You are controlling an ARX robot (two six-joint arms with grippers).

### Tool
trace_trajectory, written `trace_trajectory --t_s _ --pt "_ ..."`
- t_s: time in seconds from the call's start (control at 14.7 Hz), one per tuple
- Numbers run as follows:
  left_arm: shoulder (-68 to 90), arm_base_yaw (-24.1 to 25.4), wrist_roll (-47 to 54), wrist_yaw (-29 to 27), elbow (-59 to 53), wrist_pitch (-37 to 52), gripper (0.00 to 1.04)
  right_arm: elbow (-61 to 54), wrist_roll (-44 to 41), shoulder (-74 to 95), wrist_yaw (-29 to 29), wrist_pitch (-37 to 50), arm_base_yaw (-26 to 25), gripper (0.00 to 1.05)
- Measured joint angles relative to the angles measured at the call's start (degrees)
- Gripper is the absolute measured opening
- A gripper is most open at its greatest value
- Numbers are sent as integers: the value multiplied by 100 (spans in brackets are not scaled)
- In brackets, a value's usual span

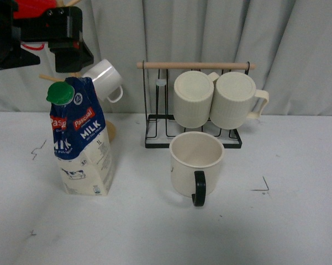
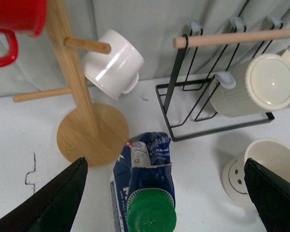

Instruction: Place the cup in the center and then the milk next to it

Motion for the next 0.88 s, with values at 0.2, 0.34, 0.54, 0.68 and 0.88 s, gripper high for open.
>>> trace_trajectory --t_s 0.2,0.34,0.54,0.68,0.88 --pt "199 -116 109 -155 -297 63 98 0 0 0 0 0 0 98" --pt "330 -186 129 -236 -470 225 98 0 0 0 0 0 0 98" --pt "647 -267 125 -437 -540 413 98 0 0 0 0 0 0 98" --pt "776 -267 125 -595 -573 411 92 0 0 0 0 0 0 98" --pt "782 -282 129 -682 -573 396 58 0 0 0 0 0 0 98"
